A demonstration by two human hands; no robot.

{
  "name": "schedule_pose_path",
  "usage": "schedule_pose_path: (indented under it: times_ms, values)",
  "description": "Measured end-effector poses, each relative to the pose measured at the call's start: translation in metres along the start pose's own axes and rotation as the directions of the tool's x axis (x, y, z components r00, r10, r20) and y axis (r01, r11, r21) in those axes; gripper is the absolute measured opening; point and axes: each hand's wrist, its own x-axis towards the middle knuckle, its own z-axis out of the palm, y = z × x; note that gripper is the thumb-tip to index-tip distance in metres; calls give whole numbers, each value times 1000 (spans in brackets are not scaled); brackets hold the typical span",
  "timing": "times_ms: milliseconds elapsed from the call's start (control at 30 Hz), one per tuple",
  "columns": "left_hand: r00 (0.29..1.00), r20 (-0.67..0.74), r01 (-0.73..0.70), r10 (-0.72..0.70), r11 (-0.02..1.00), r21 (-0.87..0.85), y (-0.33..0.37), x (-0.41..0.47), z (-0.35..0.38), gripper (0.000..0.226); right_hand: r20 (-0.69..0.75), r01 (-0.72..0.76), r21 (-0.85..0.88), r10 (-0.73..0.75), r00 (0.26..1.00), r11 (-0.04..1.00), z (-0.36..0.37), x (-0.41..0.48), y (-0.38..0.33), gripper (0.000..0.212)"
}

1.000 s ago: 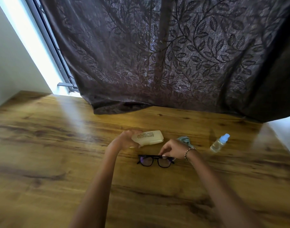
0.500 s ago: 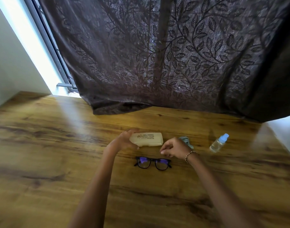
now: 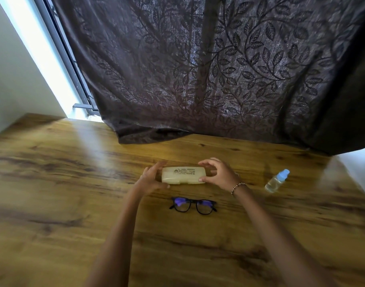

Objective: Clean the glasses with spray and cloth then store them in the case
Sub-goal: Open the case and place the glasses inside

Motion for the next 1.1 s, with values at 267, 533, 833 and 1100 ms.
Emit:
schedule_pose_path:
  times_ms: [267,533,833,1100]
  values:
    - [998,-63,-43,31,978,-205,-10,-6,6,83,31,-51,91,48,998,995,7,5,12,47]
    - [992,-118,-62,37,975,-213,-15,-4,12,83,55,-72,146,64,996,987,9,5,18,48]
    - [988,-155,-37,8,982,-186,-14,-3,17,88,46,-93,213,85,995,973,2,13,26,44]
    - [986,-158,10,-45,977,-214,-15,-4,18,92,32,-175,426,179,983,888,6,25,26,29]
